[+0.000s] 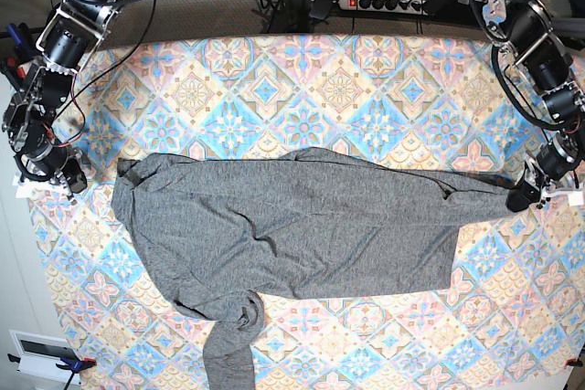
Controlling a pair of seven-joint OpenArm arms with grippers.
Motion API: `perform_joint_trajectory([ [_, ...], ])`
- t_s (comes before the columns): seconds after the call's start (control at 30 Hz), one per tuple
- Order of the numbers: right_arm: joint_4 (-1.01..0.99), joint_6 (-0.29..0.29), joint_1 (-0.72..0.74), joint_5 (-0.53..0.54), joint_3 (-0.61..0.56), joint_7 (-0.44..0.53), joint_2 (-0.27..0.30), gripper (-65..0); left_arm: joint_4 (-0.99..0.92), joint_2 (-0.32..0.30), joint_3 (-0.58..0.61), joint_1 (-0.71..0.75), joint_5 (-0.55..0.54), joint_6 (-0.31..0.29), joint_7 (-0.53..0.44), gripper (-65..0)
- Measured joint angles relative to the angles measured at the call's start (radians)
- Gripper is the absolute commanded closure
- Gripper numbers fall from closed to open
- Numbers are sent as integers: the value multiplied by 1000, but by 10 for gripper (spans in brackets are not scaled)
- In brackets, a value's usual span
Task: Layout the t-shirt on the table in an organized manner, then fold the t-shirt properly
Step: 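Drag the held shirt edge with both grippers toward the hem, then lower the shirt edge onto the table and open both grippers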
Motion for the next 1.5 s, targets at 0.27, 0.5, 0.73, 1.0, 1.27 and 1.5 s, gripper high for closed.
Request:
perform_joint_trajectory([
  [0.27,0,0,0,0,0,0,0,-7,0,3,0,17,46,0,3,-117],
  [0.5,0,0,0,0,0,0,0,-86,0,1,0,19,83,0,3,-377],
  [0.73,6,-4,-42,-4,0,-4,0,-134,75,1,-1,25,82,-2,37,-444],
  [1.0,20,-1,-66,13,2,-1,0,-176,253,-2,-4,65,68,-9,32,-444],
  [1.27,133,4,-79,41,6,4,-4,-286,313,4,-4,111,77,-9,33,-444],
  [1.5,129,-6,-139,263,4,-10,-42,-300,313,5,-5,136,77,-8,31,-444],
])
